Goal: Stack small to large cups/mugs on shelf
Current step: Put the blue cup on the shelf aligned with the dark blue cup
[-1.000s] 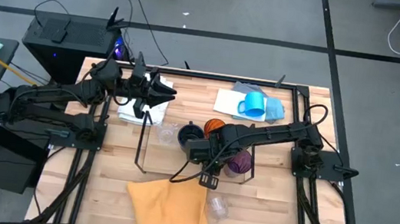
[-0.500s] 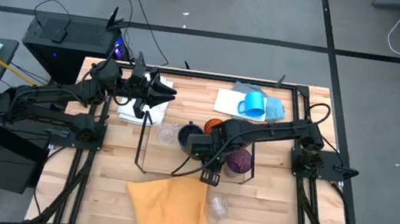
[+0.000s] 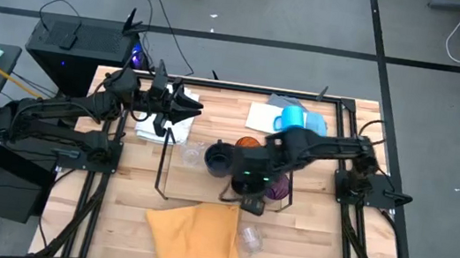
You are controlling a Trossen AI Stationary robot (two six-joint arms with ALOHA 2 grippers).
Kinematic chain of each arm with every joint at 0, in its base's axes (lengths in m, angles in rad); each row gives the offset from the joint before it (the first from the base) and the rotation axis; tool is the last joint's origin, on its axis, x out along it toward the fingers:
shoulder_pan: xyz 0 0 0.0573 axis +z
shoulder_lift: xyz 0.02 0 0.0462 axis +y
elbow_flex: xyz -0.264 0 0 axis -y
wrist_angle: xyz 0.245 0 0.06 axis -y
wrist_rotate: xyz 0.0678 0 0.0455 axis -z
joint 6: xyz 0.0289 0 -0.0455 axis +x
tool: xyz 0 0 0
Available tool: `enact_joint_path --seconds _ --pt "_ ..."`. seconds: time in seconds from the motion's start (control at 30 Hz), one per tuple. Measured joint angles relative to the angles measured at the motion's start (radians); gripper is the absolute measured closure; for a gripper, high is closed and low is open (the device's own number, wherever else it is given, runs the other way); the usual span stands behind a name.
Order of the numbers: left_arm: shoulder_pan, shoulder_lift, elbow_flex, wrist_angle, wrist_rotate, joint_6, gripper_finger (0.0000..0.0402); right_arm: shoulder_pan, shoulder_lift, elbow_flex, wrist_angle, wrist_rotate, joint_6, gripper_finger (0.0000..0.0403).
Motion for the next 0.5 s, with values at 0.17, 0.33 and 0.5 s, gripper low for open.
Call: enact_joint_path --seconds 0.17,0.33,0.5 --pt "0.0 0.0 0.0 0.001 0.0 0.0 0.0296 0.048 -0.091 -0.008 0.008 0.079 0.114 0.0315" --pt "0.0 0.0 0.0 0.0 0.0 0.0 0.0296 0.099 -0.133 -0.009 0.008 0.135 0.19 0.0316" --pt "0.0 0.0 0.0 0.001 0.0 -0.001 0.0296 0.183 -0.137 -0.028 0.011 0.159 0.192 0.0316"
